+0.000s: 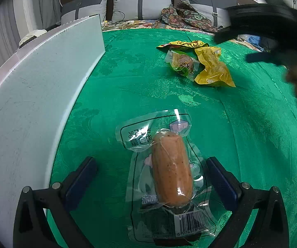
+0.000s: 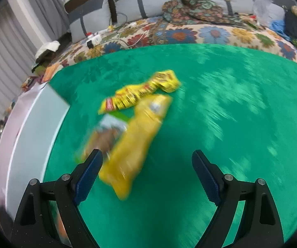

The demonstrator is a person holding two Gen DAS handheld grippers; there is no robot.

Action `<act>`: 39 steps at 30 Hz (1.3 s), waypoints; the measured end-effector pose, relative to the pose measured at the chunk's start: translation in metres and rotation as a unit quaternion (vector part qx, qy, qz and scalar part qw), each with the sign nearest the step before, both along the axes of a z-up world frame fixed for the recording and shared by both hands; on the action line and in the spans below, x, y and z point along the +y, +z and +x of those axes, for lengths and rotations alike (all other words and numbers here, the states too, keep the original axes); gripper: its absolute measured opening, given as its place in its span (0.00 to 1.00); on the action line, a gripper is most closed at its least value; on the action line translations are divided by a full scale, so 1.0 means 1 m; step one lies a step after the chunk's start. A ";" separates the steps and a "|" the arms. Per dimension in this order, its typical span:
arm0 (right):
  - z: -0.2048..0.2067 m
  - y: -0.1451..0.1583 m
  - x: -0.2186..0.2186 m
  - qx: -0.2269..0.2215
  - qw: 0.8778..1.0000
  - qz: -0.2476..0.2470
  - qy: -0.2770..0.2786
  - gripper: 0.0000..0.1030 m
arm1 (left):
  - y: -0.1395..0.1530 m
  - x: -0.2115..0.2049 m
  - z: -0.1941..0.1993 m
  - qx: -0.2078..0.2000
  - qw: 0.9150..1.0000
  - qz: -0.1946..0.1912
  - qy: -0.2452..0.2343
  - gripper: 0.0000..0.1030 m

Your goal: Organize snacks

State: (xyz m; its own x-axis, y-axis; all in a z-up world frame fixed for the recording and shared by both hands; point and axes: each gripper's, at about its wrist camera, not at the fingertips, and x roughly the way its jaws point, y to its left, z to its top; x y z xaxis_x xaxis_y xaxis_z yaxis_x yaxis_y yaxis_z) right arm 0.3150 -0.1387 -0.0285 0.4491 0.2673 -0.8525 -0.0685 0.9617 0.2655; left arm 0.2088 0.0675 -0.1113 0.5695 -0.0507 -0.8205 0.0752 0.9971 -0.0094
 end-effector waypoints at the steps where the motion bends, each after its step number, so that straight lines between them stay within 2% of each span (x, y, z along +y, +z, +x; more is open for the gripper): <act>1: 0.011 -0.007 0.009 0.009 1.000 -0.015 -0.002 0.86 | 0.000 0.000 0.000 0.000 1.000 0.000 0.000 1.00; 3: 0.027 -0.021 0.020 0.023 0.998 -0.049 -0.012 0.84 | 0.000 -0.001 0.001 0.000 1.000 -0.001 0.000 1.00; 5: 0.033 -0.036 0.026 0.040 0.997 -0.070 -0.019 0.74 | 0.000 -0.001 0.000 0.000 1.000 0.000 0.001 1.00; 6: 0.034 -0.041 0.026 0.050 0.996 -0.072 -0.015 0.62 | 0.000 -0.001 0.000 0.000 1.000 0.000 0.001 1.00; 8: 0.029 -0.041 0.028 0.038 0.996 -0.077 0.000 0.46 | 0.000 -0.001 0.000 0.000 1.000 0.000 0.001 1.00; 9: 0.027 -0.040 0.029 0.035 0.997 -0.073 0.014 0.35 | 0.000 -0.001 0.000 0.000 1.000 0.000 0.001 1.00; 12: 0.015 -0.033 0.017 0.046 0.996 -0.064 0.031 0.24 | 0.000 -0.001 0.001 0.000 1.000 0.000 0.001 1.00; 14: 0.003 -0.031 0.007 0.061 0.995 -0.058 0.045 0.23 | 0.000 -0.001 0.001 0.000 1.000 0.000 0.001 1.00; 20: -0.088 -0.027 -0.040 0.068 0.994 -0.033 0.083 0.23 | 0.000 0.000 0.001 0.000 1.000 0.000 0.000 1.00; 24: -0.159 -0.023 -0.068 0.029 0.995 -0.034 0.088 0.26 | -0.001 0.000 0.001 0.000 1.000 0.000 0.001 1.00; 26: -0.190 -0.021 -0.078 -0.009 0.996 -0.041 0.076 0.37 | 0.000 0.000 0.001 0.000 1.000 0.000 0.001 1.00; 27: -0.202 -0.023 -0.080 -0.028 0.995 -0.059 0.069 0.62 | -0.001 0.000 0.001 0.000 1.000 0.000 0.001 1.00; 28: -0.210 -0.027 -0.082 -0.035 0.995 -0.073 0.065 0.81 | -0.001 0.000 0.002 0.000 1.000 0.000 0.001 1.00; 31: -0.221 -0.030 -0.081 -0.067 0.992 -0.086 0.062 0.81 | -0.001 0.000 0.001 0.000 1.000 0.000 0.001 1.00; 35: -0.216 -0.032 -0.070 -0.064 0.988 -0.123 0.071 0.84 | -0.001 0.000 0.002 0.000 1.000 0.000 0.001 1.00; 39: -0.215 -0.034 -0.071 -0.062 0.989 -0.120 0.066 0.85 | -0.001 -0.001 0.002 0.000 1.000 0.000 0.001 1.00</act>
